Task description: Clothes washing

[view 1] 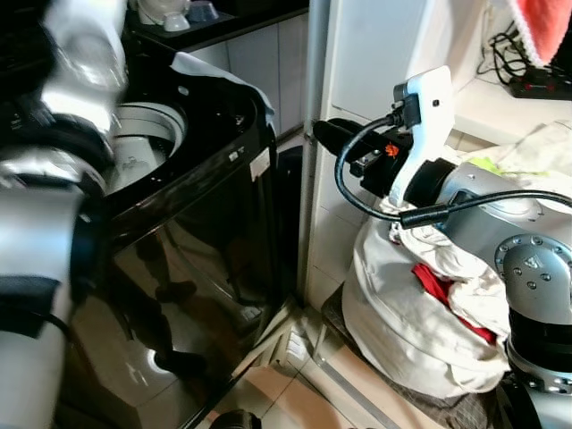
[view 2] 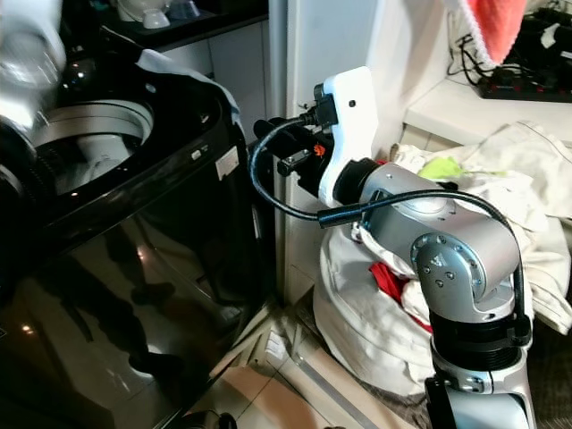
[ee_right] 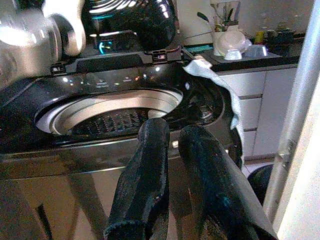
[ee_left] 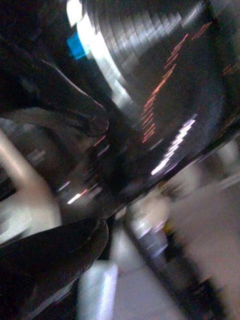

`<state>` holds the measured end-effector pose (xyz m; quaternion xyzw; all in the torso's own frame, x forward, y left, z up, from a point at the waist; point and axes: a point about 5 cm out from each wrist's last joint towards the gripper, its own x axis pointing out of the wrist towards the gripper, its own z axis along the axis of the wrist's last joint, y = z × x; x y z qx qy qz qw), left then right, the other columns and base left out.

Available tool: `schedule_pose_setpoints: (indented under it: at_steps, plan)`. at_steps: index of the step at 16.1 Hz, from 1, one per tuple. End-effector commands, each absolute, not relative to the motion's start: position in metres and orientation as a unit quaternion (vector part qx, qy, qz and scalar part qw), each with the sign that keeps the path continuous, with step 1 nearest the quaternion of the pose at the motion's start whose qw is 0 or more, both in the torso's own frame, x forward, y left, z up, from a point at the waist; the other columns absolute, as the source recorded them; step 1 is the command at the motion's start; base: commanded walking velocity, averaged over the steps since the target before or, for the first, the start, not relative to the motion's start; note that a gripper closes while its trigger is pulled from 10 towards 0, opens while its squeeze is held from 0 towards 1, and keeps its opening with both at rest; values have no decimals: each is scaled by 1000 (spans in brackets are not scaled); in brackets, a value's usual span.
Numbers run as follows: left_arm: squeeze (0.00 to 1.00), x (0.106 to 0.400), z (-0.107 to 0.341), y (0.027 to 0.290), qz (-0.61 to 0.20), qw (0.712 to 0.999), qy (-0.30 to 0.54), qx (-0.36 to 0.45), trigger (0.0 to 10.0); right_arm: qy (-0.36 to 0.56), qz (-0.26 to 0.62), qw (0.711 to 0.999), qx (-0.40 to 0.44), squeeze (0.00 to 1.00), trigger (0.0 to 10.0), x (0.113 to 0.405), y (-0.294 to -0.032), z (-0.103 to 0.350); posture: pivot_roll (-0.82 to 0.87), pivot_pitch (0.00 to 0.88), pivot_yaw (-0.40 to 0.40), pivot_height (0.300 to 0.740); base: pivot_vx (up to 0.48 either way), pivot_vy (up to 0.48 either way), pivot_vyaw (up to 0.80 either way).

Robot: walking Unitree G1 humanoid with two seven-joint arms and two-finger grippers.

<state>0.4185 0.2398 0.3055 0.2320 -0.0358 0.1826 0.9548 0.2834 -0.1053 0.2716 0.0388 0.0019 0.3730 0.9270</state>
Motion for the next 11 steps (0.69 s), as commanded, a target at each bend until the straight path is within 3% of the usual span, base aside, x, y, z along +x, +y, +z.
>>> schedule_pose_setpoints:
  at_steps: [1, 3, 5, 6, 8, 11]
  plan:
    - [0, 421, 297, 234, 151, 969, -21, 193, 10000, -8, 375, 927, 33, 0, 10000, 280, -104, 275, -10, 0, 83, 740, 0, 0, 0]
    - [0, 426, 278, 193, -3, 994, -37, 102, 10000, 0, 325, 946, -2, 0, 10000, 284, -113, 267, -13, 0, 89, 740, 0, 0, 0]
    - [0, 424, 264, 160, -120, 989, -61, 69, 10000, 21, 239, 969, -60, 0, 10000, 296, -127, 254, -10, 0, 87, 740, 0, 0, 0]
    - [0, 416, 252, 134, -217, 971, -86, 47, 10000, 51, 159, 983, -80, 1000, 10000, 307, -146, 242, 1, 0, 78, 740, 0, 0, 0]
    - [0, 405, 242, 115, -278, 954, -109, 35, 10000, 65, 115, 987, -87, 1000, 10000, 312, -160, 236, 1, 0, 77, 740, 0, 0, 0]
    - [0, 364, 204, 88, -363, 923, -130, 2, 10000, 88, -25, 992, -91, 1000, 10000, 330, -222, 221, 7, 0, 71, 740, 0, 0, 0]
